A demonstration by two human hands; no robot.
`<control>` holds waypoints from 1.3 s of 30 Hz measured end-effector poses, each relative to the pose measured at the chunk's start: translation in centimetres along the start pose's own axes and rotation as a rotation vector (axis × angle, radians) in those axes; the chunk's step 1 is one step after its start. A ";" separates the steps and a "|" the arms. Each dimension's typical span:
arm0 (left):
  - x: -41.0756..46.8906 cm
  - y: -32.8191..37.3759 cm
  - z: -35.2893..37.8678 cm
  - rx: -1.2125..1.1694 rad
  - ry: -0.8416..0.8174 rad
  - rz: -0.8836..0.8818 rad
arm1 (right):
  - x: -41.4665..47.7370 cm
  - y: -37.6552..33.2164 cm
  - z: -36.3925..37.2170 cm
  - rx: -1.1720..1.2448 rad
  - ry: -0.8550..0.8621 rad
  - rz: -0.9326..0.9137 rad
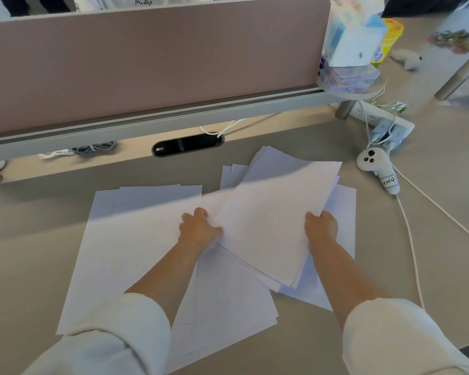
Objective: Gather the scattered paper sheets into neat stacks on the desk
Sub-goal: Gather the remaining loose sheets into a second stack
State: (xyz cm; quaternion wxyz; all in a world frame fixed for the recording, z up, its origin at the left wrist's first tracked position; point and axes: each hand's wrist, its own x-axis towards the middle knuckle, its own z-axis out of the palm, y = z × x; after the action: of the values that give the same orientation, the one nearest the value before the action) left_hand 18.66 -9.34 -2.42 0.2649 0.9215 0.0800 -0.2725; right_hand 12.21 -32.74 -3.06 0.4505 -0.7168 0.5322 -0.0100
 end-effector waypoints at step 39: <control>0.4 1.7 -1.0 -0.431 -0.177 -0.032 | -4.7 -4.0 -6.9 0.899 -0.525 -0.029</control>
State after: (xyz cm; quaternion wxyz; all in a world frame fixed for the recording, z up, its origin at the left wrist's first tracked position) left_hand 19.95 -10.28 -1.17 0.4573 0.8148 0.1273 -0.3328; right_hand 9.81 -33.37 5.84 0.8320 -0.4382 0.3343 -0.0639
